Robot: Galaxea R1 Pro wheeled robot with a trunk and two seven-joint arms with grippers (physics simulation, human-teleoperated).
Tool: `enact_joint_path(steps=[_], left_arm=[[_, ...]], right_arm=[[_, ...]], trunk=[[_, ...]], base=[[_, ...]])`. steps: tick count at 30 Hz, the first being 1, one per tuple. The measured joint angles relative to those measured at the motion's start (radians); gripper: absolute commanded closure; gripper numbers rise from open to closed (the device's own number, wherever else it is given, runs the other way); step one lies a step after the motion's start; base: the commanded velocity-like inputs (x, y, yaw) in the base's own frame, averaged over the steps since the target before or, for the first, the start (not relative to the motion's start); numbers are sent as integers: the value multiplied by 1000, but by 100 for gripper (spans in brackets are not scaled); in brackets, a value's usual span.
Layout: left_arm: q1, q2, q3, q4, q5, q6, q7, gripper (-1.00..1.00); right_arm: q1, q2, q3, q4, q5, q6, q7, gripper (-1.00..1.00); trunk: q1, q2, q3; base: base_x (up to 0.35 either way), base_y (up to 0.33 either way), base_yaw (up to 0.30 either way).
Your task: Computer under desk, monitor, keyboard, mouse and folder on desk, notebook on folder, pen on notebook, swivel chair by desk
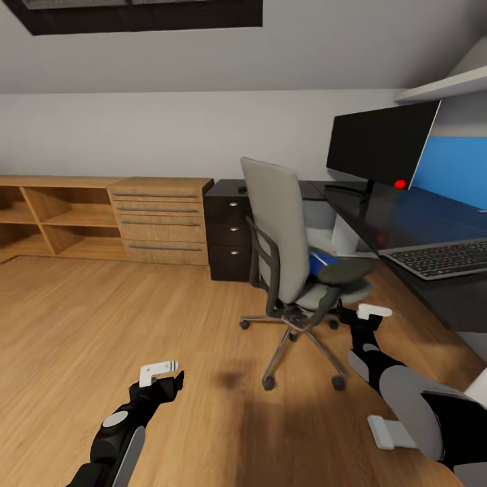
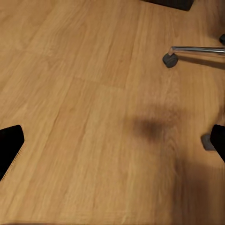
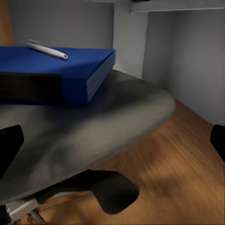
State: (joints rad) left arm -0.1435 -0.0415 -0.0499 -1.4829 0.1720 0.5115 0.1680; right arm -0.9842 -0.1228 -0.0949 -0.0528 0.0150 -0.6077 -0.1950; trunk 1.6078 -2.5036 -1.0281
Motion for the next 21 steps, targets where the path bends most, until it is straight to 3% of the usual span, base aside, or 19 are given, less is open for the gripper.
enact_joint_path(steps=[21], left_arm=[[0,0,0,0,0,0,1,-100]], right_arm=[[0,10,-2,3,-3,-1,-1,-100]], trunk=[[0,0,4]], base=[[0,0,271]])
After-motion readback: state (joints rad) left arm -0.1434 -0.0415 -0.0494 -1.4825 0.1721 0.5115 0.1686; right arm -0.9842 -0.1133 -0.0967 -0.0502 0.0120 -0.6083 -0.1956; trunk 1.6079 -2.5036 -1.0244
